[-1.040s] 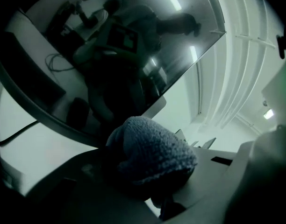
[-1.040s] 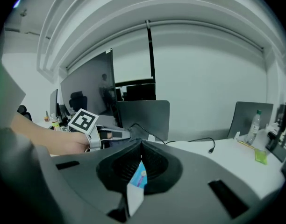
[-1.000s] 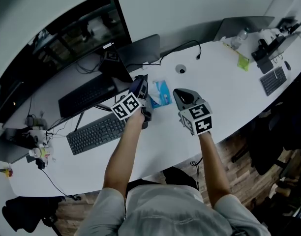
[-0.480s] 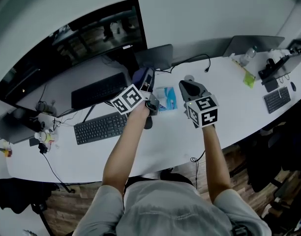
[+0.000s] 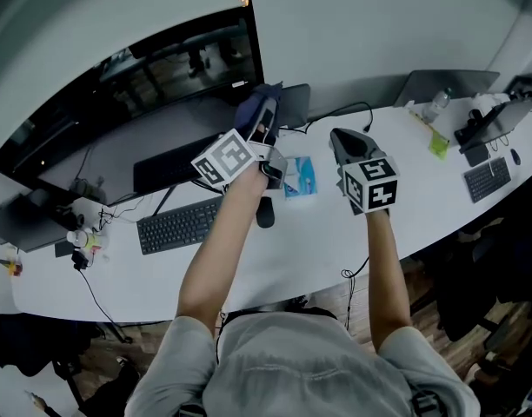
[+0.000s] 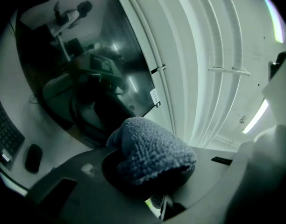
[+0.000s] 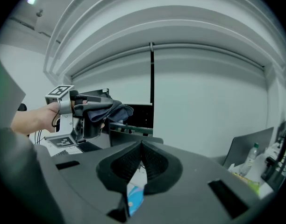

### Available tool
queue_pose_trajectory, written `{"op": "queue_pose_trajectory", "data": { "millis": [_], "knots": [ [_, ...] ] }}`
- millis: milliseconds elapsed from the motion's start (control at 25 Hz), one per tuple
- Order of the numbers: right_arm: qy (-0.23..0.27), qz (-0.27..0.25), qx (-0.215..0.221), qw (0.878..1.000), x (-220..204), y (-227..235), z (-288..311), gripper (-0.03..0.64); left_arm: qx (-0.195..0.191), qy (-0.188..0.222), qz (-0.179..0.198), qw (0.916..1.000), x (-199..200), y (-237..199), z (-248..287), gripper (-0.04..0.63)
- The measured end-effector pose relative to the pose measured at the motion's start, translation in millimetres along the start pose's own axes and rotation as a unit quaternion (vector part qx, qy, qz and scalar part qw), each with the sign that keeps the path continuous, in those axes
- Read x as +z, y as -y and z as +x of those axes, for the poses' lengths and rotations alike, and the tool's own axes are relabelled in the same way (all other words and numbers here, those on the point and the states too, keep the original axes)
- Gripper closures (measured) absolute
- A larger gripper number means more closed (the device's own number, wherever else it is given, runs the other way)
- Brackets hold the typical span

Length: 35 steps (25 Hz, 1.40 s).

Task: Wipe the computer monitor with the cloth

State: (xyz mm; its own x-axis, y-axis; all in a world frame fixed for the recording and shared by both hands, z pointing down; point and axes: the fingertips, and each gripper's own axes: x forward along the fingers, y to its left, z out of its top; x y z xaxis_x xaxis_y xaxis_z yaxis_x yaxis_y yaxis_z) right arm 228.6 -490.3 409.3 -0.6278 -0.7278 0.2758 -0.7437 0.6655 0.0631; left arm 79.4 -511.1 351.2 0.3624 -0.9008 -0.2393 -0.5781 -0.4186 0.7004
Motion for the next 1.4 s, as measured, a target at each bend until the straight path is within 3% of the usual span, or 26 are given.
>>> {"op": "queue_pose_trajectory", "data": {
  "millis": [360, 480, 560, 640, 760, 880, 1160, 1400],
  "knots": [
    [0.03, -0.026, -0.007, 0.999, 39.6, -5.5, -14.0, 0.615, -0.085, 0.041, 0.015, 0.9954, 52.8, 69.8, 2.3, 0.543],
    [0.043, -0.034, -0.011, 0.998, 53.7, -12.2, -22.6, 0.615, -0.108, 0.028, 0.065, 0.9916, 67.0, 91.6, -12.3, 0.541],
    [0.051, -0.043, -0.007, 0.998, 63.5, -23.7, -24.0, 0.615, -0.104, 0.009, 0.135, 0.9853, 75.9, 98.4, -30.7, 0.541],
    [0.058, -0.057, 0.001, 0.997, 72.7, -40.0, -23.8, 0.615, -0.086, -0.014, 0.224, 0.9706, 84.3, 97.1, -54.3, 0.541],
    [0.067, -0.081, 0.012, 0.994, 84.8, -71.0, -24.1, 0.615, -0.038, -0.041, 0.346, 0.9366, 99.4, 80.5, -100.1, 0.541],
    [0.076, -0.107, 0.032, 0.991, 94.7, -110.0, -20.1, 0.615, 0.019, -0.058, 0.419, 0.9058, 118.5, 53.7, -154.5, 0.541],
    [0.086, -0.135, 0.088, 0.983, 98.8, -203.6, -5.9, 0.615, 0.112, -0.094, 0.501, 0.8528, 150.3, 8.2, -270.1, 0.54],
    [0.092, -0.139, 0.126, 0.978, 94.2, -264.5, -0.6, 0.615, 0.15, -0.101, 0.517, 0.8368, 164.1, -9.4, -332.5, 0.541]
  ]
}}
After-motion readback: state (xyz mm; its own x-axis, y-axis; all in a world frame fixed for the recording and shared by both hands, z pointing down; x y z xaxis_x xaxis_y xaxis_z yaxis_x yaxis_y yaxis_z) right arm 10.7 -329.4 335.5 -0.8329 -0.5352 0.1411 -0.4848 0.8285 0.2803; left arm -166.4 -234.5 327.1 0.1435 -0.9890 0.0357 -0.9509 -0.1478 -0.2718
